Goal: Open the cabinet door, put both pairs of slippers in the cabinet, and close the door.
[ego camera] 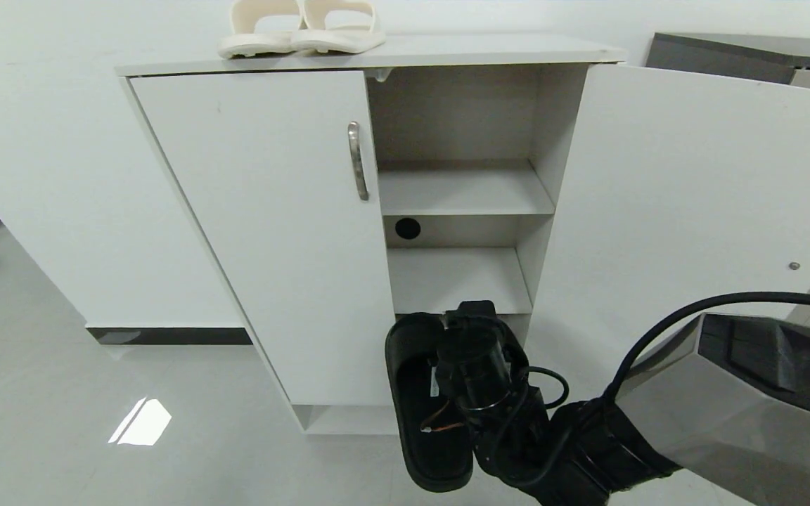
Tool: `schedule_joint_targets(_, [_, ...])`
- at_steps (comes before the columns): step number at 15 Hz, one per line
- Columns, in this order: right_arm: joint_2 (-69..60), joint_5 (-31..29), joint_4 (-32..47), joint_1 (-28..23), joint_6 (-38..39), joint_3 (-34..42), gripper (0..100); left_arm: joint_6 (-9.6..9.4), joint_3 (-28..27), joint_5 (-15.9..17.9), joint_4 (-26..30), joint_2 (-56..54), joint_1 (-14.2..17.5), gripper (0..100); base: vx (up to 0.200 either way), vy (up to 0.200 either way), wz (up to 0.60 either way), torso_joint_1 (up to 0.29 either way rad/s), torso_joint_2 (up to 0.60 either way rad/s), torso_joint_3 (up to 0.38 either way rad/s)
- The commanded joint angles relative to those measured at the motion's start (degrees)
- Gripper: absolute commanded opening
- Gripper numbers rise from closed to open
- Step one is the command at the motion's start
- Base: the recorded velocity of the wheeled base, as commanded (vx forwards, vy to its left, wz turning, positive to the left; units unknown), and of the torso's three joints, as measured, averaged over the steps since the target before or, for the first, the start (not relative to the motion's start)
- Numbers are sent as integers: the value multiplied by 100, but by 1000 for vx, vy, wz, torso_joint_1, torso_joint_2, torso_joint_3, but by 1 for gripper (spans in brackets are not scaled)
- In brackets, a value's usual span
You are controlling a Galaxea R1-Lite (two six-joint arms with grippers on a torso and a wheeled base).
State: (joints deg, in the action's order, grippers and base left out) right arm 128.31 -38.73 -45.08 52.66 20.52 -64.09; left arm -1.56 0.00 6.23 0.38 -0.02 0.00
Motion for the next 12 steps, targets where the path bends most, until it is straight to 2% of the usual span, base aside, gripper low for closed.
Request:
schedule_joint_targets(1, [142,-82,17,-81,-109,-236,0,-2,0,1,-3,11,0,0,0,0,0,7,-2,-207])
schedule_joint_targets(5, [291,-179,-150,-309,-162,-544,0,-37,0,1,-3,11,0,0,0,0,0,6,4,-198])
schedule_joint_targets(7, [291,-240,-792,-318,-355,-438,0,-37,0,1,-3,11,0,0,0,0,0,10,7,-198])
schedule_joint_targets(9, [309,-275,-1512,-327,-874,-227,0,-55,0,1,-3,11,0,0,0,0,0,5,2,-161])
schedule_joint_targets(12, [520,-469,-2251,-380,-1436,-34,0,-46,0,-8,-3,11,0,0,0,0,0,2,1,-24])
